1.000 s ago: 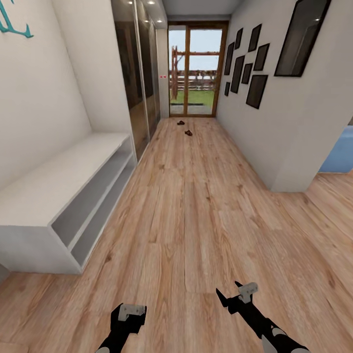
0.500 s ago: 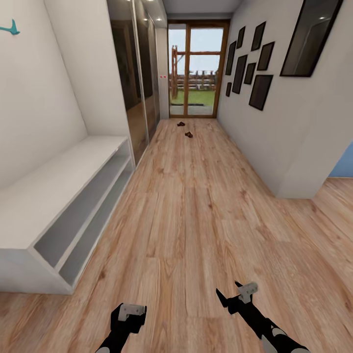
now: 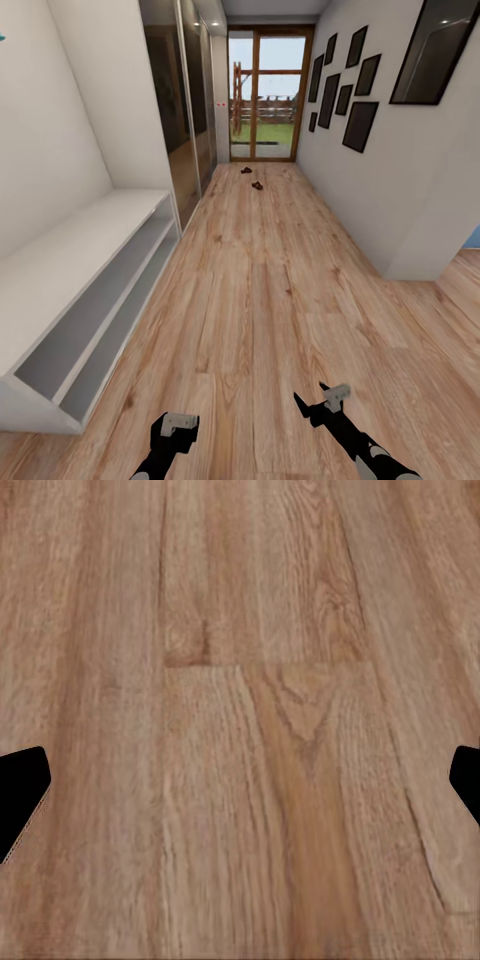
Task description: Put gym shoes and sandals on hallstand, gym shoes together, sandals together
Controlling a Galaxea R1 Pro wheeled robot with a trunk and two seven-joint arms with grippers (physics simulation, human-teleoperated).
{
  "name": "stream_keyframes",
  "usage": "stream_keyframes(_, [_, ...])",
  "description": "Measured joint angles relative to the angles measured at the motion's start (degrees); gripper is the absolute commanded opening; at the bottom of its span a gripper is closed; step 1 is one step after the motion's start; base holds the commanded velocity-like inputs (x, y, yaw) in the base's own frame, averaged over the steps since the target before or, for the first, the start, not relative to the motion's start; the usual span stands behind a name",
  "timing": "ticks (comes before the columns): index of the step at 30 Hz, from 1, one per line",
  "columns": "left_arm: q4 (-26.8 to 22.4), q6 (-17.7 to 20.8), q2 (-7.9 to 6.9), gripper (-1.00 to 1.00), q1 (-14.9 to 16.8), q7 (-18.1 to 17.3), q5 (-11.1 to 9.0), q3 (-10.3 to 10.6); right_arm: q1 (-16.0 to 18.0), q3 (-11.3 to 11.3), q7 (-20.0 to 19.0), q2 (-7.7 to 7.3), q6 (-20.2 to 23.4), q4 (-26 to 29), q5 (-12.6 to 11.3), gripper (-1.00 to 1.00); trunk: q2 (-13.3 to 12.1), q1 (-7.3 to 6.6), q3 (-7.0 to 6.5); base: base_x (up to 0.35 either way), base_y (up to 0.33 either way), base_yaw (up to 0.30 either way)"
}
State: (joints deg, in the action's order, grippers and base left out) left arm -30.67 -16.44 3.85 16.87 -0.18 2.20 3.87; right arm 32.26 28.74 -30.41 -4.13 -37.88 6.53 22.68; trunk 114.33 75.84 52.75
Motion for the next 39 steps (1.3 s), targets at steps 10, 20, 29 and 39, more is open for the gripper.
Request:
stream_keyframes(10, [0.00, 0.00, -0.01, 1.00, 0.00, 0.00, 0.00, 0.00, 0.00, 0.00, 0.00, 0.00, 0.00, -0.01, 0.00, 1.00, 0.00, 0.00, 0.00, 0.337, 0.000, -0.130])
stream_keyframes(20, [0.00, 0.00, -0.01, 1.00, 0.00, 0.00, 0.03, 0.00, 0.00, 0.00, 0.00, 0.00, 0.00, 0.02, 0.00, 1.00, 0.00, 0.00, 0.00, 0.337, 0.000, -0.185])
stream_keyframes(29, [0.00, 0.00, 0.01, 1.00, 0.00, 0.00, 0.20, 0.00, 0.00, 0.00, 0.00, 0.00, 0.00, 0.04, 0.00, 1.00, 0.00, 0.00, 0.00, 0.337, 0.000, -0.018])
stream_keyframes(39, [0.00, 0.00, 0.01, 1.00, 0.00, 0.00, 0.26, 0.00, 0.00, 0.00, 0.00, 0.01, -0.02, 0.02, 0.00, 1.00, 0.00, 0.00, 0.00, 0.337, 0.000, -0.001])
